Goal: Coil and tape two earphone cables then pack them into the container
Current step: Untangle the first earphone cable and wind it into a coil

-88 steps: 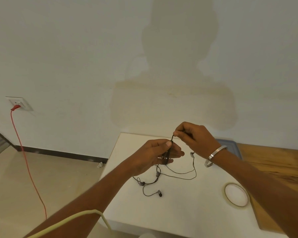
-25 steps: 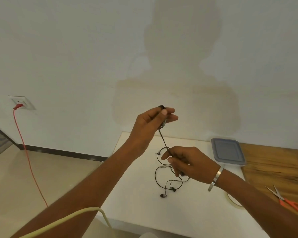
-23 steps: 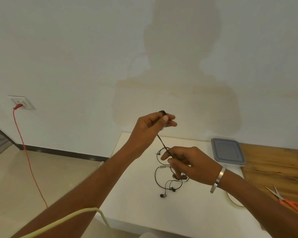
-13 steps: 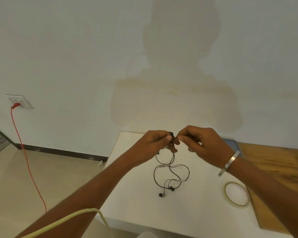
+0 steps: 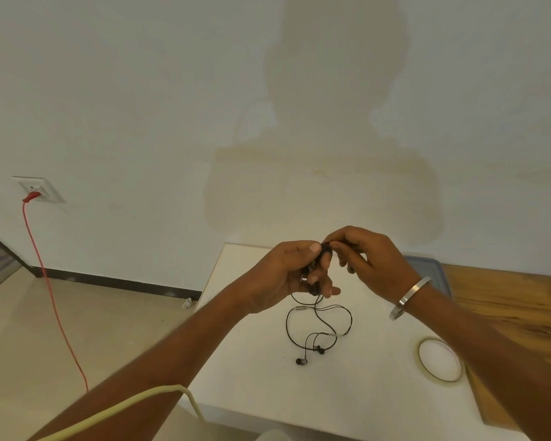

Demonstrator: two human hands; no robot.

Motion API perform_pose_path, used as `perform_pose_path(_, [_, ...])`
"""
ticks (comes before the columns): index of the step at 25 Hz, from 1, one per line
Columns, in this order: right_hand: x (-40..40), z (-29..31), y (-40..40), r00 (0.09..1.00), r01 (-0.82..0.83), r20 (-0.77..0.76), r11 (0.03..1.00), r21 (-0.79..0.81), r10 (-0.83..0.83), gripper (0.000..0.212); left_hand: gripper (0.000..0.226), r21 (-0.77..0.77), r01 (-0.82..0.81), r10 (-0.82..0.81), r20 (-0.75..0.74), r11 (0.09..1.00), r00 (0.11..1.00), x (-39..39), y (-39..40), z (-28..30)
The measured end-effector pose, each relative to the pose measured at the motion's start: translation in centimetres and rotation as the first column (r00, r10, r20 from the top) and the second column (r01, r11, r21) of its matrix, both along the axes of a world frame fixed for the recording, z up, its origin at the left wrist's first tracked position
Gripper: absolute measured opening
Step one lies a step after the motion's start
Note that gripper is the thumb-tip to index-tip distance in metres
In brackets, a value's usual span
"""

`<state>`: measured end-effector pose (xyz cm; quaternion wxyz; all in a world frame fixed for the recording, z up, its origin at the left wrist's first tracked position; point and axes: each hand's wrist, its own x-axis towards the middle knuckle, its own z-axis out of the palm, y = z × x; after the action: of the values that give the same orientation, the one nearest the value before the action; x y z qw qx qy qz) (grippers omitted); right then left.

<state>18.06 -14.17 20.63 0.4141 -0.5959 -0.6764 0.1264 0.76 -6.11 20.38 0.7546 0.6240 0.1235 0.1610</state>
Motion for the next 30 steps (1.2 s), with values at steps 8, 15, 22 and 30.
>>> perform_pose_path(8, [-1.4, -1.7, 0.1, 0.973, -0.001, -0.229, 0.995, -0.103, -0.023, 0.023, 0.034, -0.263, -0.009, 0.054, 0.166, 0.965, 0.985, 0.2, 0.6, 0.1])
perform_pose_path(15, [-2.7, -1.7, -0.6, 0.756, -0.223, -0.65, 0.963, -0.15, 0.074, 0.029, 0.03, -0.469, -0.006, 0.123, 0.218, 0.883, 0.968, 0.3, 0.4, 0.1])
perform_pose_path(22, [-3.2, -2.5, -0.5, 0.856, -0.033, -0.513, 0.985, -0.17, -0.06, 0.02, 0.029, -0.423, -0.057, 0.144, 0.178, 0.905, 0.973, 0.2, 0.2, -0.1])
perform_pose_path(30, [-2.5, -2.4, -1.5, 0.88, 0.073, -0.454, 0.985, -0.154, -0.137, 0.023, 0.032, -0.322, -0.213, 0.225, 0.0, 0.922, 0.974, 0.3, 0.5, -0.7])
